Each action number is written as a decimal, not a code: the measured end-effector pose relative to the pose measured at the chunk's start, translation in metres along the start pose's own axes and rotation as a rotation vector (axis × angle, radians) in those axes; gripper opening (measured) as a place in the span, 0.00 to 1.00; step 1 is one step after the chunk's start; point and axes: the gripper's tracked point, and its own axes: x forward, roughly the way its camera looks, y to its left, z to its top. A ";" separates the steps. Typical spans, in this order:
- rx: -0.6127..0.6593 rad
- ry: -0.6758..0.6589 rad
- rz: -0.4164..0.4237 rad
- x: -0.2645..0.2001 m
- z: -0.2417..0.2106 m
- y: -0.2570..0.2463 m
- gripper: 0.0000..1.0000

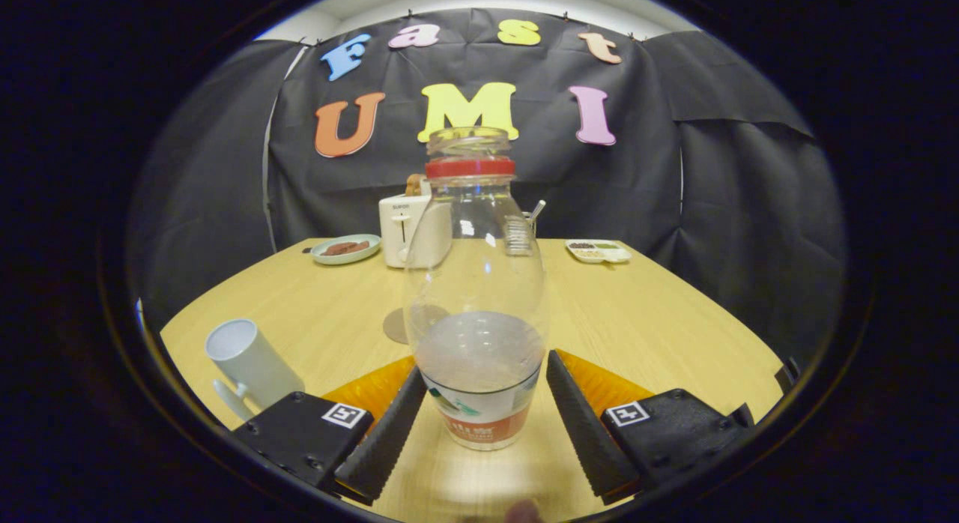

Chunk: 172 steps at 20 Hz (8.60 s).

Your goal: Take the bottle from table, then pour the juice into the cup, finally place the bottle on the coaster

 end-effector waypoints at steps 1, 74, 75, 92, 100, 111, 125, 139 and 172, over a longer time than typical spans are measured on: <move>-0.001 -0.007 -0.001 0.000 0.002 0.002 0.97; -1.856 -0.319 -0.314 -0.008 0.079 0.096 0.76; -1.862 -0.317 -0.317 -0.007 0.080 0.095 0.76; -1.972 -0.362 -0.354 -0.016 0.110 0.106 0.76; -2.026 -0.383 -0.376 -0.022 0.125 0.112 0.76; -2.122 -0.422 -0.396 -0.023 0.137 0.128 0.76; -2.050 -0.394 -0.349 -0.022 0.137 0.132 0.76; -1.202 -0.242 -0.084 -0.053 0.136 0.104 0.77; -0.145 -0.122 0.230 0.117 0.123 0.100 0.77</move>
